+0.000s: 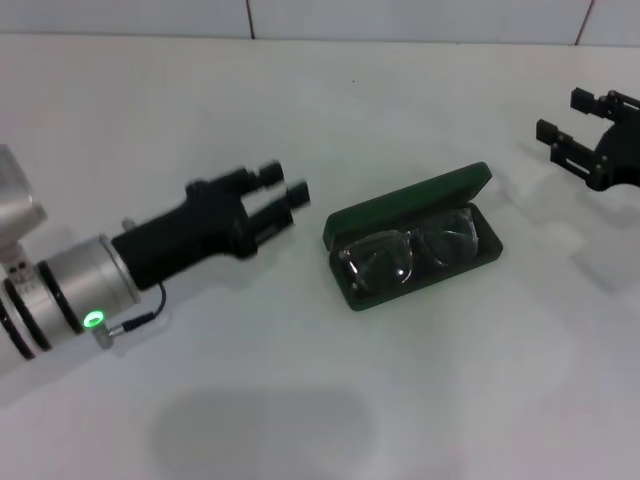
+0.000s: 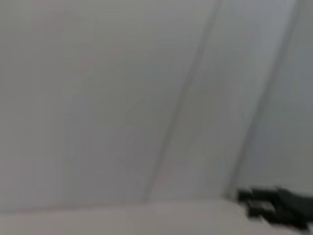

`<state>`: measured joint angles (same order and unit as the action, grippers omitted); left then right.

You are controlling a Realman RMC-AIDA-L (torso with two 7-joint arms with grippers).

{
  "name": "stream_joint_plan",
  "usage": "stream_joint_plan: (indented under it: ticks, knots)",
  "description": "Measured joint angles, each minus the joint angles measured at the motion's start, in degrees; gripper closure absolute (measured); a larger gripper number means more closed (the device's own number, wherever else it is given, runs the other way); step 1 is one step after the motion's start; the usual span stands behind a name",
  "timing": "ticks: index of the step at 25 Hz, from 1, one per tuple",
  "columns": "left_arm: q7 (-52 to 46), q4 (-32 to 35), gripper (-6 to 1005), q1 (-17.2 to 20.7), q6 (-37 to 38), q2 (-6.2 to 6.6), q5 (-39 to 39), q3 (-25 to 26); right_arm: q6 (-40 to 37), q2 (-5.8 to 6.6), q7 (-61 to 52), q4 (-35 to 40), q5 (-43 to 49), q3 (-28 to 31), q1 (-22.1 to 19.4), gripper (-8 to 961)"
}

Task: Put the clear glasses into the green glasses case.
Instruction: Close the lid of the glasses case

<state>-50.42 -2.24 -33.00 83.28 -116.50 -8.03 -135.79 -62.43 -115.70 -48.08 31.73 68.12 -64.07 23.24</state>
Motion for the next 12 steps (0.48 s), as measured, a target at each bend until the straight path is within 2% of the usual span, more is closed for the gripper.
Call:
stream_joint_plan:
  ticks: [3,5,8,12]
  knots:
    - [0.9,0.1,497,0.4,1.4,0.29,4.3,0.0,-2.6,0.25,0.0,0.1,-0.1,1.0,-0.7,405]
    - [2.4,0.1,497,0.4,1.3,-0.25,5.3,0.1,-2.8,0.28,0.2,-0.2,-0.1,1.5,-0.8,405]
    - [4.6,0.0,497,-0.6,-0.5,-1.73,5.4,0.3,-2.8,0.29,0.2,-0.4,0.0,1.5,-0.9,406]
    - [4.0,0.0,497,-3.8,-2.9,-2.55,5.7,0.2,-3.1,0.16,0.2,-0.6,0.2,1.0,-1.1,406]
